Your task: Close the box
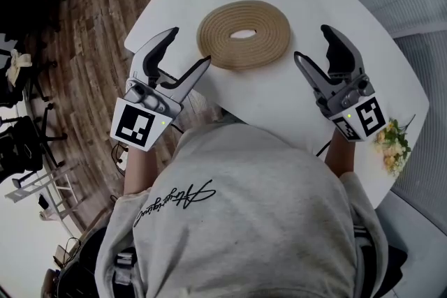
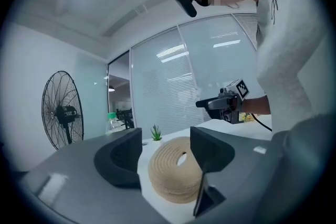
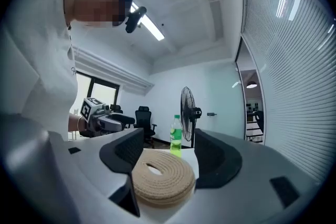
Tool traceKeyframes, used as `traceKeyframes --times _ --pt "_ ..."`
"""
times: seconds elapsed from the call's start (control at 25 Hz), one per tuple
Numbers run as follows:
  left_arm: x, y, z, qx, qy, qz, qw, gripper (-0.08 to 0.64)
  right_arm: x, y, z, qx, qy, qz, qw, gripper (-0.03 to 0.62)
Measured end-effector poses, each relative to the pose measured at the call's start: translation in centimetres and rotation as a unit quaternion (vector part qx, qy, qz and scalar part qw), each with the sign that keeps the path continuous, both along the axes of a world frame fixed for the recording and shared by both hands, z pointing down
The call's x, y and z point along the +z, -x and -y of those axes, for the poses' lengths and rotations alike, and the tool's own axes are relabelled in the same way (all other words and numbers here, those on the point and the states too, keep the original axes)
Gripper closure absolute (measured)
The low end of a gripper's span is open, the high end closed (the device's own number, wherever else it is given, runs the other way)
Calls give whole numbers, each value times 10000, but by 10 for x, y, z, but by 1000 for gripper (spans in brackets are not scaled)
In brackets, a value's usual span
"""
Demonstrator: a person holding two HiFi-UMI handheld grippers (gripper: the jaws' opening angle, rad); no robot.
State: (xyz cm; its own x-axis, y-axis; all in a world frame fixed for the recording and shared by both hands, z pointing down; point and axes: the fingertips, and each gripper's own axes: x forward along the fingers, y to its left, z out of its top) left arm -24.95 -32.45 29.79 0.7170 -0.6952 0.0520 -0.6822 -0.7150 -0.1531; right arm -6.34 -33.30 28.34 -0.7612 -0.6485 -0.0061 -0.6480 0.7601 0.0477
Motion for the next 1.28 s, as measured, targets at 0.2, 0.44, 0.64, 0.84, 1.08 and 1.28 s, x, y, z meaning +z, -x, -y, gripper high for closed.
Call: traceKeyframes --times 0.2,0.44,0.64,0.84,1.08,1.28 --pt "-17 -4 -4 -77 -216 -186 9996 365 -15 14 -15 -308 -202 375 9986 338" --pt "-18 -12 -6 22 -163 -324 9993 458 -35 15 -24 -373 -247 1075 9932 445" --pt "-20 -20 -11 59 -204 -323 9993 512 -35 10 -28 -312 -297 1093 9931 518" --pt "-21 -24 -10 68 -202 -334 9992 532 -35 5 -25 -203 -391 1056 9934 589" --pt "-20 -30 -7 106 -200 -275 9994 540 -29 7 -21 -78 -368 884 9954 589" --pt "-21 -32 -8 138 -170 -321 9992 541 -20 6 -18 33 -366 579 9976 591"
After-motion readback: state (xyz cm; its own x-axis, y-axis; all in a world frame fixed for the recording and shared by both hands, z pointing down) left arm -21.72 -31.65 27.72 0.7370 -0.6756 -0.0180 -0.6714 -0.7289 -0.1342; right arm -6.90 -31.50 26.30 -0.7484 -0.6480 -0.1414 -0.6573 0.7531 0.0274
